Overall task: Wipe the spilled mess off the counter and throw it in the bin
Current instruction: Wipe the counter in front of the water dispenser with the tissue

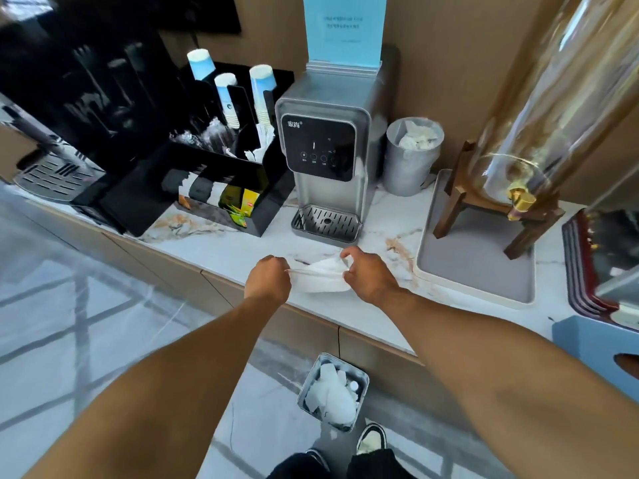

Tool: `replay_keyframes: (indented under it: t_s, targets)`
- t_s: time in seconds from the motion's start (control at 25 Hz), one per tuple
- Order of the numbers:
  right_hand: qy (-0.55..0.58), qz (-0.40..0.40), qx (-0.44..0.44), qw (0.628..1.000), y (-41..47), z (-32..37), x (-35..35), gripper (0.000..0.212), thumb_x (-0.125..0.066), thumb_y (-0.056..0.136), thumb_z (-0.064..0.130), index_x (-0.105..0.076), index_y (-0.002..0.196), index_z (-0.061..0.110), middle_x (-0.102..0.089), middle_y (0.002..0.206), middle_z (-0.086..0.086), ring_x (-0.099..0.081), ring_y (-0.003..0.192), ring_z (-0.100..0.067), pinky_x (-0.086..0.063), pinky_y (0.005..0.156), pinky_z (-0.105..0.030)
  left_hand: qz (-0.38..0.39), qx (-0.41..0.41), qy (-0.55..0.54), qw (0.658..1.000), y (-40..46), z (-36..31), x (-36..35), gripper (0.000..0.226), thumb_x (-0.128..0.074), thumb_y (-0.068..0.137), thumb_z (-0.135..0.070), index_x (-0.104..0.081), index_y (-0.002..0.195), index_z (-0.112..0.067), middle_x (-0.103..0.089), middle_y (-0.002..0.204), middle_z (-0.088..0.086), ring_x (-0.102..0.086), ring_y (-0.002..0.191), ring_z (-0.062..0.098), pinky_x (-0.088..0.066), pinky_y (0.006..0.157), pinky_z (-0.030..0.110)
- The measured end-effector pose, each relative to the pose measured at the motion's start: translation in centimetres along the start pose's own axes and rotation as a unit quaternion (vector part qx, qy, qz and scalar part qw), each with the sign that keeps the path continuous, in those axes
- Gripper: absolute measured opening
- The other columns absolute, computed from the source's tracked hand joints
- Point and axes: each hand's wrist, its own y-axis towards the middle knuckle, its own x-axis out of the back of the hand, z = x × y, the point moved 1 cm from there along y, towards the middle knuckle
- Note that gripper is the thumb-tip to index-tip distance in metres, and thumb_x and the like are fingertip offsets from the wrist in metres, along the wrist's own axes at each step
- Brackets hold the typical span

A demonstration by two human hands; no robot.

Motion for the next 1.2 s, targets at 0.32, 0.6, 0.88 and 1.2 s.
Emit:
replay_keyframes:
  t_s: [0.32,0.6,0.88,1.2]
  targets:
    - [-0.022,0.002,0.035,0.999,4.7,0.9,-3.3,0.031,-0.049,0.093,0.010,-0.067,0.116,0.024,-0.065,0.119,-0.009,-0.060,0.110,-0.026,-0.048,0.093,-0.032,0.024,-0.002,0.012,1.000,5.5,3.1,-0.1,0.026,-0.051,0.088,-0.003,-0.076,0.090,-0.010,-0.070,0.092,0.015,-0.065,0.085,0.033,-0.049,0.071,0.032]
    - [-0.057,-0.073,-0.061,0.994,9.7,2.1,-6.2,0.022,-0.053,0.097,0.021,-0.069,0.112,0.020,-0.064,0.107,-0.008,-0.062,0.098,-0.028,-0.051,0.085,-0.035,0.046,-0.075,-0.002,0.996,13.7,5.4,-1.6,0.029,-0.052,0.092,-0.004,-0.072,0.113,-0.008,-0.061,0.116,0.018,-0.063,0.101,0.039,-0.051,0.084,0.038]
    - [-0.081,-0.119,-0.146,0.979,11.6,1.2,-8.9,0.017,-0.052,0.096,0.027,-0.068,0.102,0.024,-0.059,0.103,-0.003,-0.059,0.098,-0.024,-0.051,0.077,-0.033,0.075,-0.136,-0.006,0.988,17.9,6.8,-4.9,0.025,-0.049,0.092,-0.008,-0.072,0.102,-0.007,-0.057,0.107,0.019,-0.060,0.098,0.039,-0.053,0.076,0.042]
    - [-0.065,-0.173,-0.159,0.970,11.7,2.8,-10.7,0.025,-0.050,0.096,0.024,-0.067,0.113,0.018,-0.055,0.111,-0.006,-0.060,0.099,-0.028,-0.054,0.080,-0.037,0.086,-0.170,-0.030,0.981,18.9,7.3,-5.7,0.027,-0.049,0.095,-0.015,-0.070,0.110,-0.007,-0.055,0.115,0.019,-0.055,0.107,0.038,-0.054,0.083,0.046]
